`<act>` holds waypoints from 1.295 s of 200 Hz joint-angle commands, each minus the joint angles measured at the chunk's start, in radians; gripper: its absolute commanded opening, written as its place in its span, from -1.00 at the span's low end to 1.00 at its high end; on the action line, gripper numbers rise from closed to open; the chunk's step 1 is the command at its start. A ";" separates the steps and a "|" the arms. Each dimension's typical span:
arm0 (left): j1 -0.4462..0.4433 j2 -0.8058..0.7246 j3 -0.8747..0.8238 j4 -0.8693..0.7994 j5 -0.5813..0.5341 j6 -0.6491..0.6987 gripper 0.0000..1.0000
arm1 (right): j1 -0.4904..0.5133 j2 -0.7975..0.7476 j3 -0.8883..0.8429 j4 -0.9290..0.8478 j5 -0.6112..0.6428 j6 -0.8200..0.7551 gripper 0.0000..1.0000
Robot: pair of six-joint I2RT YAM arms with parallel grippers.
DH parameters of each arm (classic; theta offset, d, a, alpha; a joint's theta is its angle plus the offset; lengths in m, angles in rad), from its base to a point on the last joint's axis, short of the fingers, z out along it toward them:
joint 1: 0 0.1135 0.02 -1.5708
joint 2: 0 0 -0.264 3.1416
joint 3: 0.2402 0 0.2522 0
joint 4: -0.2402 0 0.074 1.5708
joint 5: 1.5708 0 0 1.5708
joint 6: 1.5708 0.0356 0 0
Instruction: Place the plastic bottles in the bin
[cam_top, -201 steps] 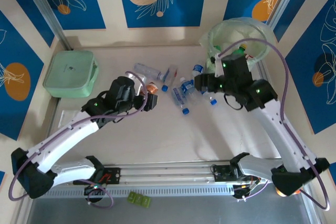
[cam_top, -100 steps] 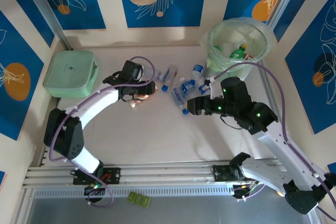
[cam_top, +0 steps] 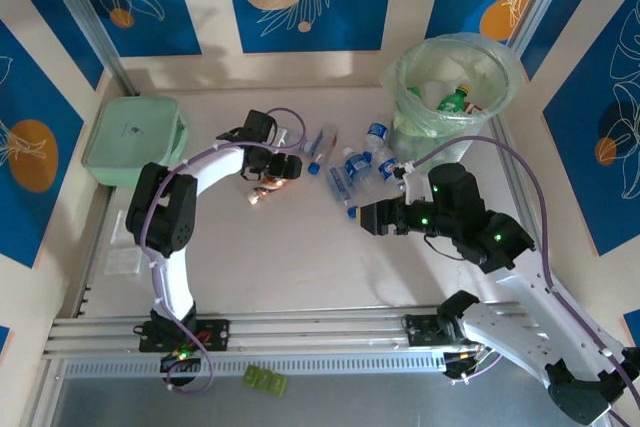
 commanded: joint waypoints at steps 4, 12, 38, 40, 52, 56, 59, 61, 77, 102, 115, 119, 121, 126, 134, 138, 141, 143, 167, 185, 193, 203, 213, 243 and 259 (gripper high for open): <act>0.004 0.036 0.056 -0.065 0.029 0.070 0.63 | -0.016 -0.007 -0.022 0.031 -0.053 0.010 0.58; 0.005 0.043 0.053 -0.069 0.033 0.074 0.60 | -0.023 -0.004 -0.025 0.035 -0.061 0.010 0.57; 0.002 0.044 0.030 -0.055 0.046 0.079 0.50 | -0.045 0.003 -0.043 0.063 -0.088 0.023 0.57; 0.001 0.044 0.029 -0.055 0.048 0.080 0.50 | -0.046 0.004 -0.044 0.065 -0.090 0.024 0.57; -0.001 0.047 0.031 -0.062 0.043 0.080 0.47 | -0.054 0.012 -0.051 0.078 -0.103 0.031 0.57; -0.002 0.047 0.032 -0.065 0.043 0.079 0.45 | -0.056 0.015 -0.053 0.081 -0.108 0.034 0.57; -0.003 0.047 0.032 -0.065 0.046 0.078 0.43 | -0.058 0.017 -0.054 0.083 -0.110 0.035 0.57; -0.003 0.047 0.031 -0.064 0.048 0.078 0.42 | -0.058 0.017 -0.054 0.085 -0.112 0.036 0.57; -0.006 0.040 0.030 -0.059 0.072 0.074 0.35 | -0.058 0.023 -0.061 0.096 -0.113 0.042 0.57; -0.009 0.045 0.041 -0.061 0.119 0.067 0.26 | -0.062 0.026 -0.065 0.103 -0.114 0.051 0.56; -0.009 0.053 0.050 -0.067 0.136 0.062 0.33 | -0.061 0.026 -0.065 0.100 -0.117 0.053 0.56; -0.009 0.056 0.052 -0.069 0.143 0.062 0.38 | -0.061 0.026 -0.064 0.097 -0.117 0.052 0.56; -0.009 0.057 0.052 -0.069 0.146 0.062 0.40 | -0.061 0.025 -0.064 0.098 -0.117 0.053 0.56; -0.011 0.060 0.055 -0.071 0.154 0.063 0.44 | -0.061 0.024 -0.065 0.097 -0.115 0.053 0.56; -0.013 0.064 0.056 -0.071 0.159 0.064 0.50 | -0.061 0.025 -0.065 0.097 -0.113 0.053 0.56; -0.015 0.065 0.057 -0.071 0.158 0.065 0.53 | -0.062 0.024 -0.066 0.095 -0.113 0.054 0.56; -0.015 0.066 0.059 -0.071 0.158 0.066 0.54 | -0.063 0.023 -0.067 0.096 -0.112 0.054 0.56; -0.017 0.067 0.060 -0.072 0.157 0.066 0.56 | -0.063 0.024 -0.069 0.097 -0.113 0.054 0.56; -0.023 0.088 0.079 -0.087 0.156 0.065 0.59 | -0.064 0.025 -0.078 0.106 -0.120 0.065 0.56; -0.030 0.096 0.088 -0.088 0.182 0.057 0.54 | -0.065 0.026 -0.084 0.110 -0.124 0.069 0.56; -0.035 0.097 0.091 -0.092 0.176 0.055 0.49 | -0.066 0.025 -0.085 0.110 -0.122 0.070 0.56; -0.041 0.093 0.090 -0.093 0.163 0.055 0.41 | -0.067 0.024 -0.087 0.111 -0.125 0.071 0.56; -0.044 0.090 0.088 -0.091 0.152 0.054 0.33 | -0.067 0.024 -0.087 0.110 -0.122 0.073 0.56; -0.044 0.079 0.088 -0.095 0.135 0.044 0.15 | -0.070 0.020 -0.081 0.105 -0.121 0.074 0.56; -0.044 0.064 0.085 -0.090 0.137 0.030 0.12 | -0.073 0.018 -0.078 0.102 -0.118 0.076 0.56</act>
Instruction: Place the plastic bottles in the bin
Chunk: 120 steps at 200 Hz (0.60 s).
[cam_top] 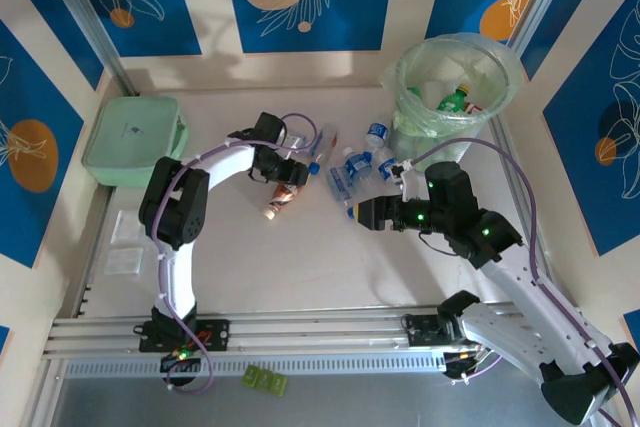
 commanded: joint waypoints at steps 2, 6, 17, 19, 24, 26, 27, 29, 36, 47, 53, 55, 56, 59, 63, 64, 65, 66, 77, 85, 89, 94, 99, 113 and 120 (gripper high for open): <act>-0.004 -0.021 0.022 -0.017 0.001 -0.016 0.12 | -0.006 -0.010 -0.003 0.004 -0.020 0.011 0.56; -0.004 -0.027 0.021 -0.014 0.004 -0.021 0.12 | -0.006 -0.009 0.000 0.002 -0.018 0.011 0.56; -0.004 -0.047 0.020 -0.009 0.010 -0.037 0.12 | -0.007 -0.011 0.002 -0.003 -0.015 0.011 0.56; -0.004 -0.049 0.020 -0.009 0.009 -0.040 0.12 | -0.007 -0.010 0.003 -0.003 -0.015 0.012 0.56; -0.004 -0.060 0.020 -0.009 0.012 -0.048 0.12 | -0.007 -0.011 0.002 -0.005 -0.015 0.013 0.56; -0.004 -0.064 0.020 -0.008 0.013 -0.051 0.12 | -0.007 -0.010 0.003 -0.005 -0.014 0.013 0.56; -0.004 -0.065 0.020 -0.008 0.015 -0.052 0.12 | -0.007 -0.011 0.003 -0.005 -0.015 0.013 0.56; -0.004 -0.070 0.020 -0.008 0.017 -0.056 0.12 | -0.007 -0.011 0.004 -0.006 -0.015 0.013 0.56; -0.004 -0.087 0.018 -0.004 0.023 -0.069 0.12 | -0.008 -0.011 0.007 -0.008 -0.012 0.016 0.56; -0.004 -0.120 0.009 0.006 0.030 -0.092 0.13 | -0.009 -0.012 0.010 -0.011 -0.011 0.016 0.56; -0.004 -0.138 0.004 0.014 0.034 -0.106 0.13 | -0.009 -0.009 0.013 -0.012 -0.009 0.017 0.56; -0.004 -0.146 0.002 0.016 0.035 -0.108 0.13 | -0.009 -0.009 0.012 -0.012 -0.009 0.017 0.56; -0.004 -0.149 0.001 0.017 0.036 -0.113 0.13 | -0.009 -0.009 0.013 -0.012 -0.009 0.018 0.56; -0.004 -0.158 -0.002 0.023 0.042 -0.122 0.13 | -0.009 -0.010 0.014 -0.012 -0.008 0.018 0.56; -0.004 -0.174 -0.007 0.031 0.048 -0.135 0.14 | -0.008 -0.009 0.015 -0.012 -0.008 0.017 0.55; -0.004 -0.178 -0.010 0.034 0.050 -0.139 0.14 | -0.007 -0.009 0.015 -0.012 -0.008 0.017 0.55; -0.004 -0.182 -0.012 0.037 0.051 -0.143 0.14 | -0.008 -0.008 0.015 -0.012 -0.007 0.017 0.55; -0.004 -0.184 -0.013 0.041 0.053 -0.146 0.14 | -0.008 -0.008 0.015 -0.012 -0.007 0.017 0.55; -0.004 -0.233 -0.038 0.082 0.078 -0.190 0.15 | -0.007 -0.006 0.016 -0.012 -0.001 0.017 0.55; -0.004 -0.272 -0.059 0.115 0.099 -0.224 0.15 | -0.008 -0.004 0.018 -0.012 0.003 0.019 0.55; -0.004 -0.290 -0.069 0.132 0.112 -0.244 0.15 | -0.008 -0.003 0.020 -0.011 0.000 0.019 0.55; -0.004 -0.314 -0.084 0.158 0.128 -0.271 0.16 | -0.008 -0.002 0.021 -0.010 -0.004 0.020 0.55; -0.004 -0.337 -0.098 0.182 0.144 -0.296 0.16 | -0.007 -0.003 0.022 -0.006 -0.011 0.023 0.55; -0.004 -0.401 -0.144 0.271 0.194 -0.388 0.16 | -0.008 -0.006 0.022 0.017 -0.035 0.039 0.56; -0.005 -0.435 -0.175 0.328 0.214 -0.441 0.15 | -0.007 -0.009 0.019 0.035 -0.053 0.049 0.57</act>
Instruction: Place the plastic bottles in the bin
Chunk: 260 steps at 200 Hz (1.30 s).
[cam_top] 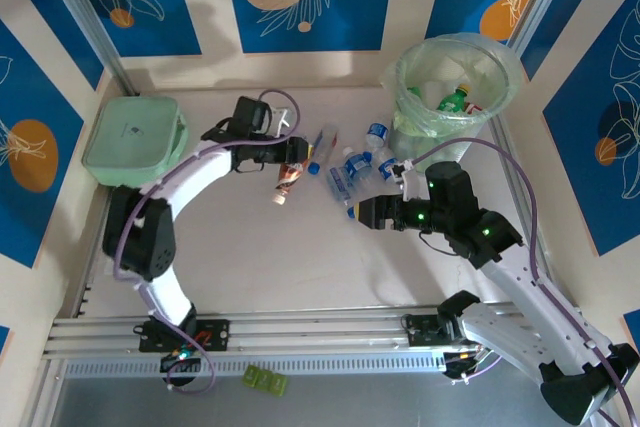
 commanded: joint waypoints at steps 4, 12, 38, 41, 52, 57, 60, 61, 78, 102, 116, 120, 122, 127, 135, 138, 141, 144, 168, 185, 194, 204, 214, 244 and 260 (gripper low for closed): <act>-0.005 -0.121 -0.096 0.217 0.127 -0.221 0.16 | -0.004 -0.010 0.019 0.048 -0.061 0.040 0.58; -0.005 -0.161 -0.139 0.304 0.147 -0.296 0.15 | -0.003 -0.014 0.014 0.079 -0.087 0.057 0.59; -0.016 -0.245 -0.242 0.562 0.211 -0.539 0.16 | -0.003 -0.016 0.013 0.186 -0.153 0.123 0.72; -0.019 -0.251 -0.251 0.587 0.218 -0.563 0.16 | -0.003 -0.016 0.013 0.200 -0.159 0.133 0.74; -0.032 -0.278 -0.278 0.664 0.229 -0.636 0.16 | -0.003 -0.014 0.013 0.254 -0.181 0.166 0.80; -0.040 -0.290 -0.291 0.691 0.228 -0.663 0.15 | -0.003 -0.009 0.015 0.277 -0.191 0.178 0.83; -0.044 -0.298 -0.297 0.709 0.228 -0.679 0.16 | -0.002 -0.008 0.017 0.290 -0.198 0.185 0.84; -0.046 -0.300 -0.299 0.715 0.228 -0.684 0.16 | -0.003 -0.006 0.018 0.292 -0.199 0.188 0.84; -0.072 -0.329 -0.320 0.790 0.229 -0.757 0.16 | -0.002 0.019 0.036 0.347 -0.215 0.216 0.93; -0.109 -0.357 -0.332 0.876 0.219 -0.839 0.16 | 0.001 0.077 0.073 0.404 -0.232 0.246 0.97; -0.128 -0.378 -0.338 0.910 0.208 -0.864 0.16 | 0.004 0.112 0.096 0.428 -0.237 0.259 0.97; -0.135 -0.383 -0.339 0.915 0.204 -0.868 0.16 | 0.005 0.120 0.100 0.434 -0.234 0.262 0.96; -0.137 -0.386 -0.339 0.917 0.203 -0.870 0.16 | 0.004 0.124 0.103 0.438 -0.235 0.264 0.96; -0.144 -0.392 -0.339 0.922 0.199 -0.871 0.16 | 0.004 0.134 0.109 0.448 -0.236 0.273 0.95; -0.157 -0.400 -0.340 0.922 0.195 -0.872 0.16 | 0.004 0.150 0.117 0.473 -0.245 0.283 0.95; -0.163 -0.402 -0.341 0.921 0.194 -0.871 0.16 | 0.004 0.155 0.119 0.482 -0.248 0.288 0.94; -0.167 -0.404 -0.341 0.921 0.193 -0.871 0.16 | 0.005 0.160 0.123 0.491 -0.254 0.291 0.94; -0.171 -0.406 -0.342 0.922 0.191 -0.873 0.16 | 0.006 0.165 0.126 0.499 -0.256 0.294 0.93; -0.196 -0.421 -0.354 0.940 0.186 -0.876 0.16 | 0.011 0.204 0.150 0.543 -0.266 0.315 0.86; -0.206 -0.433 -0.358 0.934 0.187 -0.867 0.16 | 0.015 0.224 0.159 0.574 -0.273 0.334 0.78; -0.206 -0.438 -0.359 0.927 0.186 -0.858 0.16 | 0.019 0.231 0.159 0.601 -0.282 0.346 0.75; -0.209 -0.445 -0.362 0.922 0.185 -0.852 0.16 | 0.022 0.242 0.159 0.629 -0.294 0.360 0.68; -0.208 -0.449 -0.367 0.921 0.186 -0.851 0.17 | 0.027 0.248 0.156 0.649 -0.297 0.371 0.62; -0.209 -0.454 -0.374 0.930 0.193 -0.857 0.17 | 0.037 0.262 0.147 0.686 -0.299 0.400 0.33; -0.210 -0.460 -0.378 0.930 0.192 -0.856 0.17 | 0.040 0.265 0.139 0.703 -0.298 0.412 0.25</act>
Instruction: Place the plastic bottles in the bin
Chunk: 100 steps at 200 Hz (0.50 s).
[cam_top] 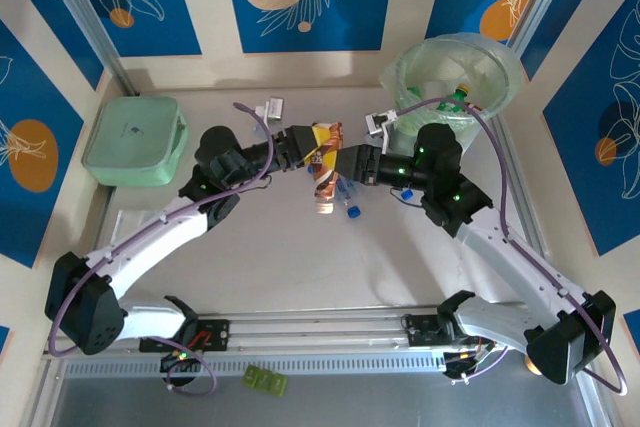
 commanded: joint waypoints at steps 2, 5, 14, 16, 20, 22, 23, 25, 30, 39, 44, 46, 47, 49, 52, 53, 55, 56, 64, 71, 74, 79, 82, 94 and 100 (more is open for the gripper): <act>-0.009 -0.032 -0.010 0.040 0.002 0.001 0.17 | 0.009 0.004 0.012 0.072 -0.024 0.033 0.26; -0.009 -0.032 -0.011 0.041 0.002 0.000 0.17 | 0.010 0.004 0.010 0.074 -0.024 0.036 0.26; -0.010 -0.034 -0.014 0.045 0.002 -0.003 0.17 | 0.011 0.005 0.010 0.078 -0.025 0.038 0.22; -0.010 -0.033 -0.014 0.046 0.002 -0.003 0.17 | 0.011 0.005 0.010 0.078 -0.024 0.039 0.20; -0.010 -0.033 -0.016 0.047 0.003 -0.005 0.17 | 0.012 0.005 0.010 0.078 -0.025 0.038 0.15; -0.010 -0.033 -0.017 0.048 0.003 -0.005 0.17 | 0.012 0.006 0.010 0.077 -0.025 0.039 0.13; -0.010 -0.033 -0.018 0.049 0.003 -0.006 0.17 | 0.012 0.005 0.010 0.077 -0.023 0.038 0.12; -0.011 -0.033 -0.018 0.051 0.003 -0.007 0.17 | 0.012 0.005 0.010 0.076 -0.023 0.038 0.10; -0.010 -0.034 -0.020 0.053 0.003 -0.007 0.18 | 0.012 0.005 0.010 0.075 -0.023 0.038 0.07; -0.011 -0.034 -0.024 0.057 0.004 -0.011 0.18 | 0.012 0.004 0.010 0.074 -0.021 0.038 0.05; -0.011 -0.035 -0.024 0.057 0.005 -0.011 0.18 | 0.012 0.002 0.010 0.075 -0.022 0.038 0.03; -0.011 -0.035 -0.025 0.060 0.006 -0.013 0.18 | 0.012 0.002 0.010 0.073 -0.021 0.039 0.01; -0.010 -0.035 -0.025 0.059 0.006 -0.013 0.19 | 0.013 0.002 0.010 0.073 -0.022 0.038 0.00; -0.011 -0.034 -0.026 0.059 0.007 -0.013 0.19 | 0.013 0.001 0.010 0.073 -0.022 0.039 -0.01; -0.011 -0.036 -0.027 0.062 0.007 -0.014 0.20 | 0.014 0.001 0.010 0.072 -0.022 0.037 -0.03; -0.011 -0.036 -0.027 0.061 0.007 -0.014 0.20 | 0.014 0.001 0.010 0.071 -0.022 0.036 -0.03; -0.011 -0.036 -0.027 0.062 0.008 -0.013 0.21 | 0.014 0.001 0.010 0.071 -0.022 0.036 -0.04; -0.010 -0.036 -0.028 0.062 0.007 -0.014 0.21 | 0.014 0.000 0.010 0.070 -0.022 0.036 -0.04; -0.012 -0.037 -0.031 0.064 0.009 -0.014 0.24 | 0.014 -0.004 0.010 0.067 -0.022 0.034 -0.06; -0.012 -0.039 -0.031 0.064 0.010 -0.013 0.27 | 0.015 -0.007 0.010 0.062 -0.018 0.031 -0.05; -0.012 -0.039 -0.031 0.064 0.010 -0.014 0.29 | 0.015 -0.009 0.009 0.059 -0.016 0.030 -0.06; -0.012 -0.040 -0.031 0.063 0.011 -0.012 0.33 | 0.015 -0.011 0.007 0.057 -0.013 0.028 -0.07; -0.012 -0.041 -0.031 0.062 0.013 -0.010 0.35 | 0.015 -0.014 0.007 0.055 -0.012 0.027 -0.07; -0.012 -0.045 -0.028 0.051 0.014 -0.003 0.46 | 0.015 -0.021 0.004 0.047 -0.007 0.022 -0.07; -0.013 -0.046 -0.025 0.042 0.015 0.004 0.50 | 0.015 -0.025 0.005 0.039 -0.004 0.017 -0.08</act>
